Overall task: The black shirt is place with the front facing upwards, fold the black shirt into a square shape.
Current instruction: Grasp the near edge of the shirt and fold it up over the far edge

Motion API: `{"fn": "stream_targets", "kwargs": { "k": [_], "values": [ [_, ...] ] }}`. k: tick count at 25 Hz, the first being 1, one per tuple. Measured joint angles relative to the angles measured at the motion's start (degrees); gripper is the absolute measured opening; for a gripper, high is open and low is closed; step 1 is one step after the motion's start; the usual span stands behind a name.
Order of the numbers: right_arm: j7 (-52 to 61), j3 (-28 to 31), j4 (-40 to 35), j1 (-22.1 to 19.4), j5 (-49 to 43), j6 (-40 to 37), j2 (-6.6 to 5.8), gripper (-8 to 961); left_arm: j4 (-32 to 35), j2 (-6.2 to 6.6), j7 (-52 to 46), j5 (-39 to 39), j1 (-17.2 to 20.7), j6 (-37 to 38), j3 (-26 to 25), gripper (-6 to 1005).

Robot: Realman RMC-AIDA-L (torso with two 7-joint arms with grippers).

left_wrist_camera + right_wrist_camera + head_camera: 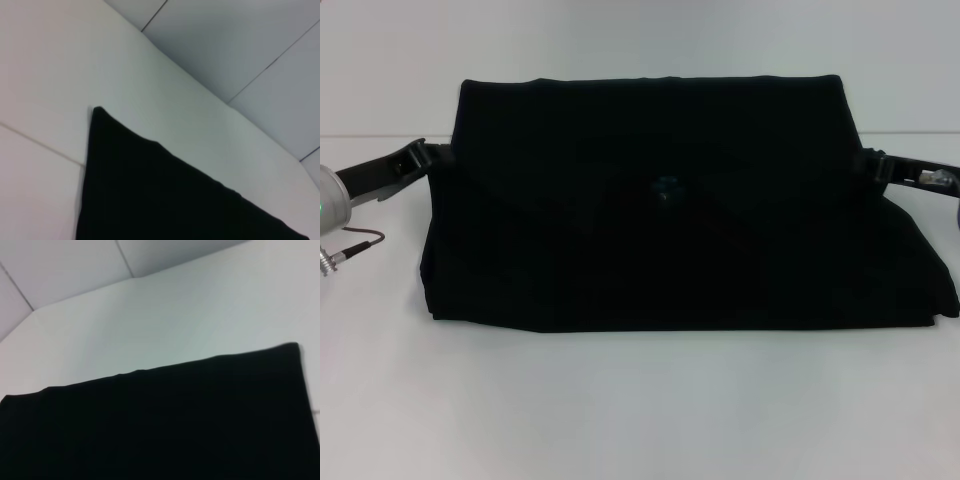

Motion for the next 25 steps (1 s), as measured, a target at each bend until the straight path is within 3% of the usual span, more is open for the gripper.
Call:
{"fn": "stream_targets", "kwargs": {
  "k": [4, 6, 9, 15, 17, 19, 25],
  "values": [
    [-4.2, -0.1, 0.3, 0.1, 2.7, 1.0, 1.01, 115, -0.2, -1.19, 1.0, -1.9, -0.2, -3.6, 0.0, 156],
    [-4.4, -0.1, 0.3, 0.1, 2.9, 1.0, 1.07, 210, -0.2, -1.54, 2.4, -2.2, -0.4, -4.5, 0.0, 161],
    [-4.5, 0.3, 0.1, -0.4, 3.0, 1.0, 1.03, 353, -0.7, -1.63, 4.7, -2.2, -0.5, -4.9, 0.0, 167],
    [-4.5, -0.1, -0.3, -1.5, 2.9, 0.0, 0.43, 490, -0.9, -1.66, 4.6, -2.5, 0.2, -6.2, -0.4, 181],
    [-4.7, 0.2, -1.1, -2.6, 3.5, -2.2, 0.10, 536, -0.9, -1.44, 3.8, -2.4, 0.8, -5.8, -0.2, 254],
    [-6.2, 0.2, -2.3, -4.2, 5.0, -7.0, -0.28, 581, -0.9, -0.08, -0.1, -1.7, 1.9, -2.2, 0.5, 328],
    [-24.1, -0.1, -3.3, -9.0, 7.2, -31.2, -1.17, 771, -1.4, 7.48, -10.5, -0.9, 6.0, 17.6, 7.0, 567]
  ]
}}
